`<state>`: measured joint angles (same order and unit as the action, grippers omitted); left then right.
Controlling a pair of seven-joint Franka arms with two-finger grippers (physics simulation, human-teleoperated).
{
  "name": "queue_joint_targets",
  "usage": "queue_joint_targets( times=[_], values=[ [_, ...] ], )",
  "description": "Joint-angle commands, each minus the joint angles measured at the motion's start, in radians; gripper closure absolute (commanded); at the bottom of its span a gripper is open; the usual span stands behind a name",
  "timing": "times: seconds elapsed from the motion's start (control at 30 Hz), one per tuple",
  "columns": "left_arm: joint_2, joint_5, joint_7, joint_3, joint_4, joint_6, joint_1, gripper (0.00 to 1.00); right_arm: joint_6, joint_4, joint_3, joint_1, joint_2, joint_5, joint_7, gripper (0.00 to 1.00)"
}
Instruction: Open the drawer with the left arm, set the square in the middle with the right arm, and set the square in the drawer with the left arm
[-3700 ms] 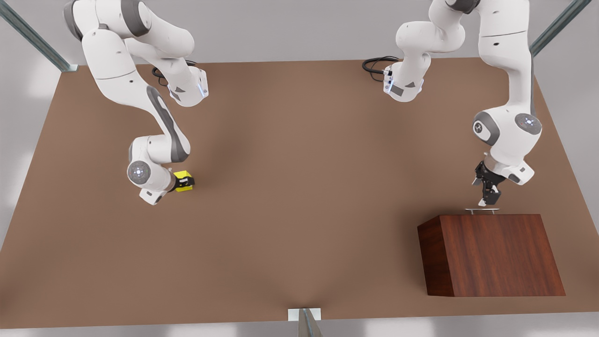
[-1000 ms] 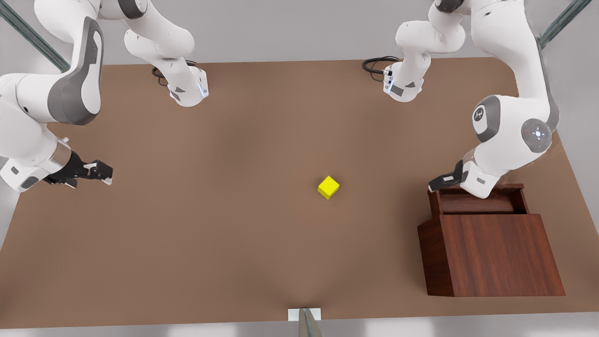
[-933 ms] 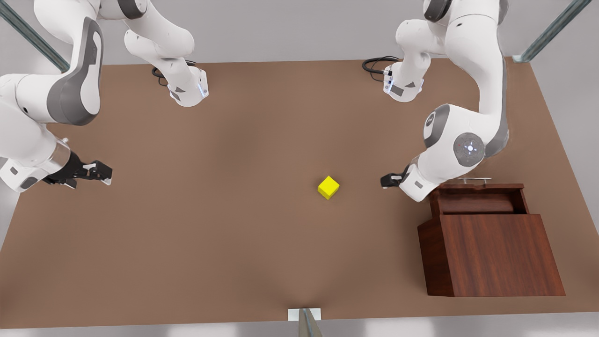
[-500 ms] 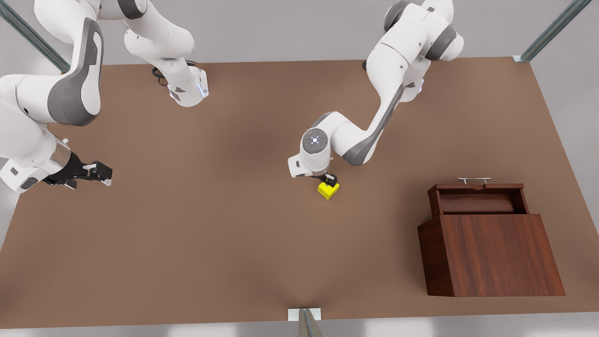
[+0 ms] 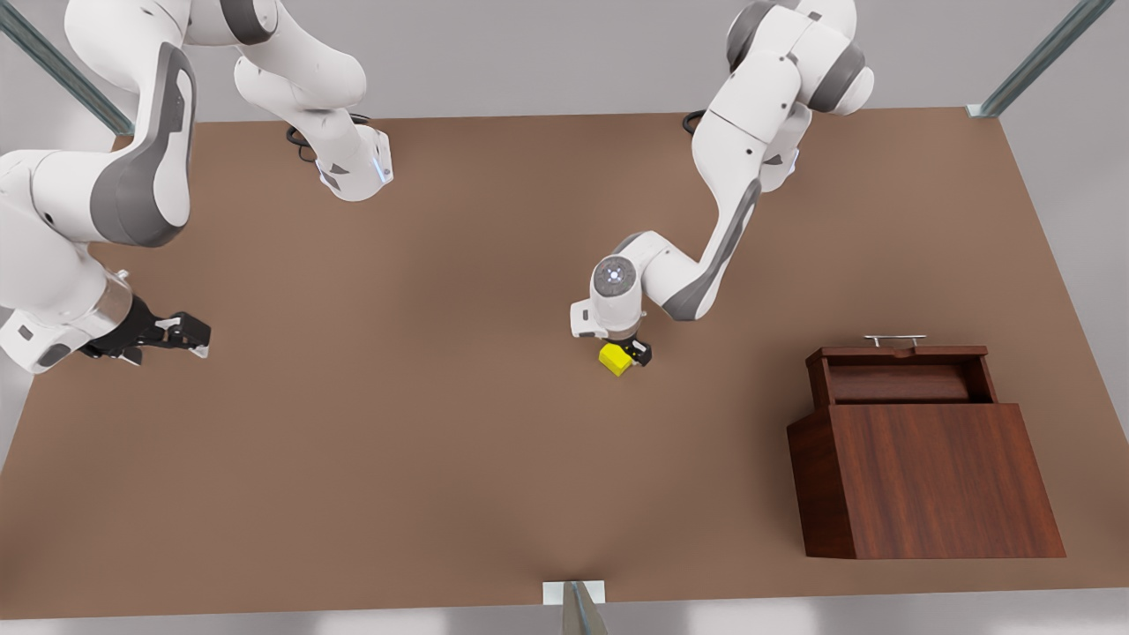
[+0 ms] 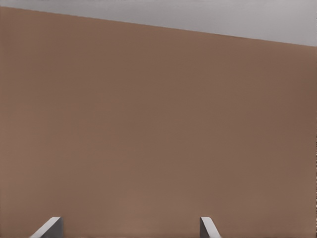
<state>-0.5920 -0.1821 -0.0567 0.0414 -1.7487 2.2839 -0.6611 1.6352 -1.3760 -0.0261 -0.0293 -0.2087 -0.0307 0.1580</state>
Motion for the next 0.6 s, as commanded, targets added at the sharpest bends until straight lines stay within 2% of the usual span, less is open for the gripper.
queue_joint_targets(
  times=[0.0, 0.3, 0.33, 0.4, 0.57],
  values=[
    [-0.002, 0.000, 0.000, 0.000, 0.000, 0.002, 0.000, 0.00, 0.000, 0.000, 0.000, 0.003, 0.002, 0.000, 0.000, 0.00],
    [-0.075, 0.000, 0.000, -0.006, -0.014, 0.057, 0.000, 0.00, 0.000, 0.000, 0.000, 0.009, -0.001, -0.009, -0.003, 0.00],
    [-0.074, -0.002, 0.000, -0.006, -0.015, 0.063, 0.000, 0.13, 0.000, 0.000, 0.000, 0.009, -0.001, -0.009, -0.003, 0.00],
    [-0.074, 0.000, 0.000, -0.006, -0.015, 0.063, 0.000, 0.27, 0.000, 0.000, 0.000, 0.009, -0.001, -0.008, -0.005, 0.00],
    [-0.080, 0.000, -0.005, -0.006, -0.015, 0.071, 0.000, 0.33, 0.000, 0.000, 0.000, 0.009, -0.001, -0.008, -0.005, 0.00]
  ],
)
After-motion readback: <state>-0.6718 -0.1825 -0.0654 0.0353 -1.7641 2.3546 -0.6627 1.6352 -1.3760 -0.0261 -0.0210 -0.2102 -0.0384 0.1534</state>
